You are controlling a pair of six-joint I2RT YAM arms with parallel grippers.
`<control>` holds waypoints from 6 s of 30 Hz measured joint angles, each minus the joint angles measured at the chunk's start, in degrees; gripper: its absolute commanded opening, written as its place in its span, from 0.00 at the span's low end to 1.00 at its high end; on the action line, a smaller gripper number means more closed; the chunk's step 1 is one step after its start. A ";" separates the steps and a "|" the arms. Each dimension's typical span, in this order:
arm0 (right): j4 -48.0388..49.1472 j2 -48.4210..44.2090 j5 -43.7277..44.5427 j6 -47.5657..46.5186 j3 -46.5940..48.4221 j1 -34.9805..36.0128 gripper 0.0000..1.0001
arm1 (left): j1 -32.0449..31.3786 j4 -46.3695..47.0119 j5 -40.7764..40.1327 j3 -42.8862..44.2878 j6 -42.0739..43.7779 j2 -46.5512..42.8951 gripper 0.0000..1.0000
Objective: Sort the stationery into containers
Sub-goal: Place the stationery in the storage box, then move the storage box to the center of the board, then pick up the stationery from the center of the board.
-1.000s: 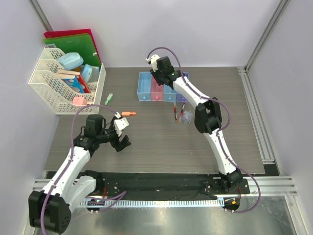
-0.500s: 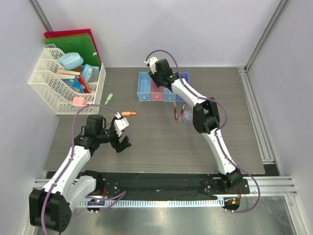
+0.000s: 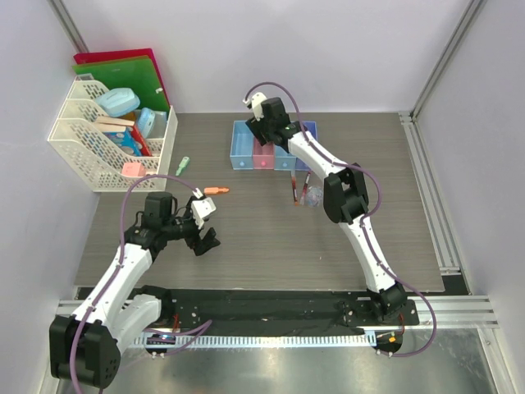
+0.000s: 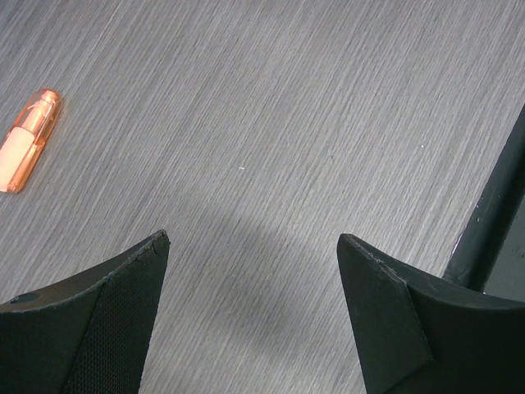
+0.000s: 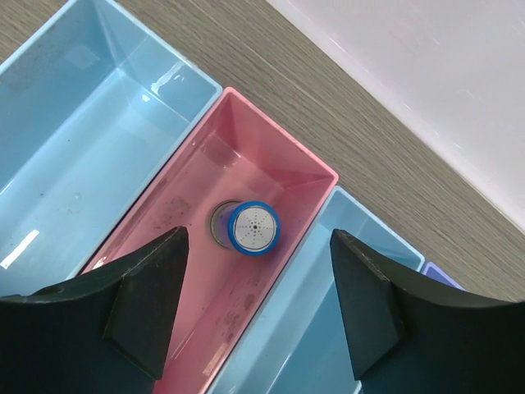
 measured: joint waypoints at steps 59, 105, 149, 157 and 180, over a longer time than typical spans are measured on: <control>-3.67 -18.58 -1.20 14.03 -28.92 -8.04 0.71 | -10.19 16.72 -21.86 64.85 -20.92 66.49 0.73; 1.42 -28.63 -3.91 15.23 -46.10 -4.07 0.69 | -16.79 11.82 -23.56 49.57 -19.65 59.60 0.70; -20.74 -76.46 -9.29 -33.88 -78.05 -15.76 0.83 | -16.90 -6.91 -22.53 33.46 -11.43 27.52 0.79; -23.47 -74.23 -9.70 -50.69 -82.18 -14.49 0.89 | -16.90 -10.80 -25.24 32.54 -9.29 25.33 0.80; -22.58 -53.13 -7.96 -65.07 -77.42 -10.34 0.72 | -16.90 -14.03 -29.88 29.16 -8.79 23.71 0.81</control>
